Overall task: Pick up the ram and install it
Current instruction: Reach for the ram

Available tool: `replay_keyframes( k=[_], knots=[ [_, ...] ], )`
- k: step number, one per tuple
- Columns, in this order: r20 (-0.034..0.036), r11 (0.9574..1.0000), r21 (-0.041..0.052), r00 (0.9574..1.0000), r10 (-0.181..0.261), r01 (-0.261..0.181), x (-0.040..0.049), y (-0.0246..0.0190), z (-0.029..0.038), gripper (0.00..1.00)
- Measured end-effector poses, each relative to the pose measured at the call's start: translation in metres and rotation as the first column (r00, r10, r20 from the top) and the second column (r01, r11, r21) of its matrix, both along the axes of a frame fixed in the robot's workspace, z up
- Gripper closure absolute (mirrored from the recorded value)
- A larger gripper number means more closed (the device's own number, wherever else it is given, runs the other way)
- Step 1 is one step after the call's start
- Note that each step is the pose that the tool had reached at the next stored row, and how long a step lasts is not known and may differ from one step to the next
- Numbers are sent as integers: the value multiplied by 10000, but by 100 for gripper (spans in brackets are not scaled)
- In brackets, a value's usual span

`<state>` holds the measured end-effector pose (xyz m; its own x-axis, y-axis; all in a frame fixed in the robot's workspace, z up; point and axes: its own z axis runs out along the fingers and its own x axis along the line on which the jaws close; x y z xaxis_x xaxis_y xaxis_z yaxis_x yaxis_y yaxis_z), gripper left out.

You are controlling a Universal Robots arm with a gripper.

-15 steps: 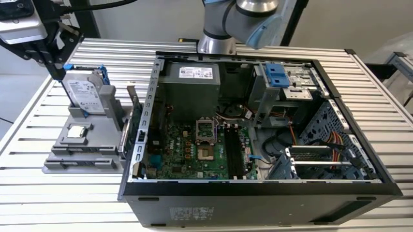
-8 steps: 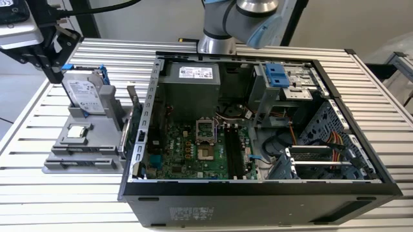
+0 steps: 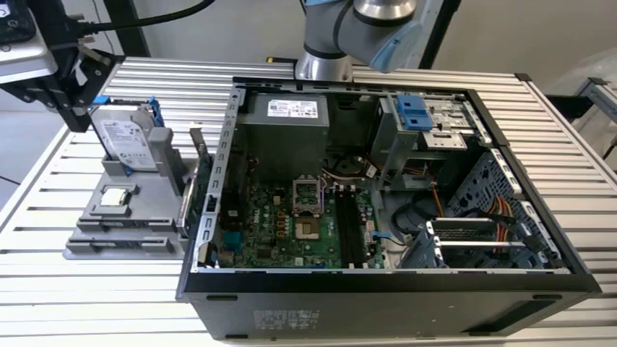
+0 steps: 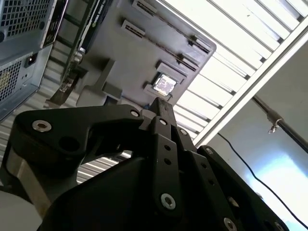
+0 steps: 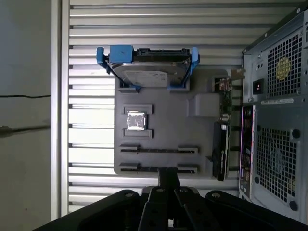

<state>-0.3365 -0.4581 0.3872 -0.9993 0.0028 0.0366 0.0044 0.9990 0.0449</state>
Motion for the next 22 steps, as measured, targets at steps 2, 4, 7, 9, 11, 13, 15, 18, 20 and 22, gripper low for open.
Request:
replay_keyframes(
  k=[2, 4, 7, 9, 11, 13, 15, 18, 20, 22],
  knots=[
    [-1, 10000, -1, 10000, 0, 0, 0, -21, 0, 100],
    [-1, 10000, -1, 10000, 0, 0, 0, -42, 0, 100],
    [-1, 10000, 0, 10000, -1, 1, -1, -56, 0, 100],
    [0, 10000, 0, 10000, -1, 1, -1, -58, -1, 100],
    [28, 10000, 0, 10000, 0, 0, -5, -62, -3, 100],
    [105, 10000, 0, 9999, 0, 0, -9, -64, -7, 100],
    [147, 10000, -1, 9999, 1, -1, -15, -68, -8, 100],
    [149, 10000, 0, 9999, 0, 0, -27, -79, -9, 100],
    [148, 10000, 0, 9999, -1, 1, -37, -90, -9, 100],
    [148, 10000, 0, 9999, 0, 0, -43, -104, -10, 100]
  ],
)
